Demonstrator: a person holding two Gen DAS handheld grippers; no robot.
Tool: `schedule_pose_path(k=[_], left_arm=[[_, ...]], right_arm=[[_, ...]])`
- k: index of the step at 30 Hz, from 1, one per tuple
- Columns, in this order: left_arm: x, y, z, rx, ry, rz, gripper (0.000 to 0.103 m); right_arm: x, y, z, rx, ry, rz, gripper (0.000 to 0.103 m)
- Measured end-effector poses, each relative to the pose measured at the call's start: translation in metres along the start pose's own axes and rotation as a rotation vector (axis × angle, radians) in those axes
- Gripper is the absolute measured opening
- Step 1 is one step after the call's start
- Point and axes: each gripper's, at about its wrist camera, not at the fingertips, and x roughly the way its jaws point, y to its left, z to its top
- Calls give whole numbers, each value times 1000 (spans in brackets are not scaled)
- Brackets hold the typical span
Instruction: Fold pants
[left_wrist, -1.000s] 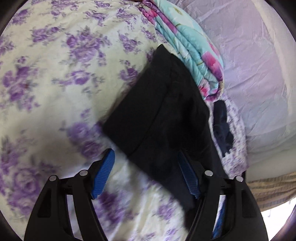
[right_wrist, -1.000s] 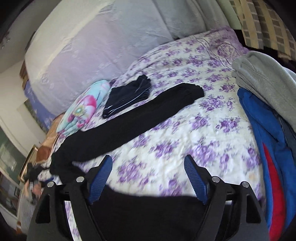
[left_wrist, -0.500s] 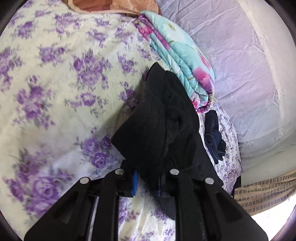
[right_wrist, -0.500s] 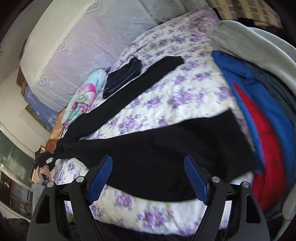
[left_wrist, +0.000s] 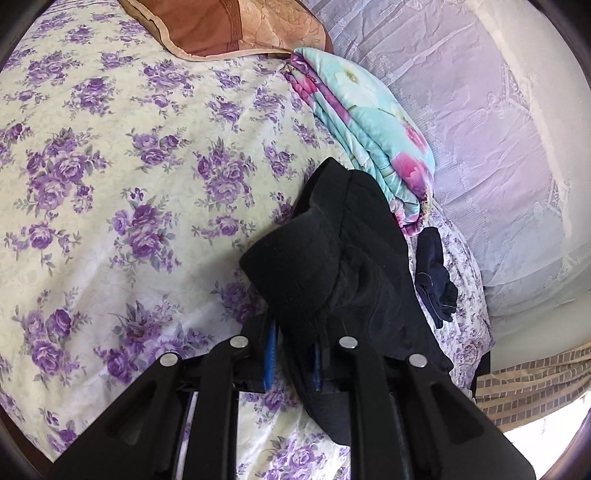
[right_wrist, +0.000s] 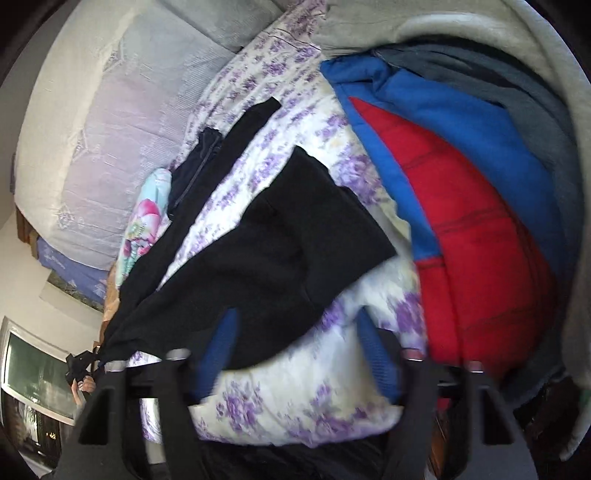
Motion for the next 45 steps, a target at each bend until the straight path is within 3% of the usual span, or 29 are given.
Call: schedule_pose_path(k=[2, 8, 12, 16, 21, 24, 27, 29, 32, 35, 37, 40, 45], left_arm=[[-1, 0, -1, 3, -4, 3, 14], [-4, -5, 0, 29, 8, 38, 14], [-8, -14, 2, 45, -3, 40, 14], [-10, -20, 10, 19, 21, 28, 14], [-15, -46, 36, -9, 42, -26, 14], [-29, -62, 41, 15, 36, -39, 14], [-45, -64, 37, 56, 39, -33, 14], [-45, -54, 31, 69, 58, -6, 14], [-26, -20, 17, 32, 131, 46, 14], [-4, 9, -8, 62, 186, 152, 15], [1, 14, -21, 114, 175, 211, 20], [-5, 14, -27, 178, 132, 279, 42], [-15, 30, -26, 157, 133, 245, 63]], right_arm=[[9, -6, 4, 48, -12, 32, 14], [-12, 29, 43, 3, -94, 163, 12], [-12, 56, 88, -58, -148, 160, 11], [-1, 72, 123, -75, -139, 162, 10], [10, 107, 186, -97, -145, 190, 8], [-1, 130, 205, -155, -182, 195, 8], [-7, 124, 199, -186, -175, 150, 8], [5, 98, 186, -163, -117, 95, 8], [31, 45, 159, -66, -23, 22, 8], [48, 13, 133, -34, 30, -32, 8], [48, 12, 123, -60, 28, -58, 8], [44, 19, 119, -107, 26, -76, 8], [49, 16, 117, -126, 73, -106, 9]])
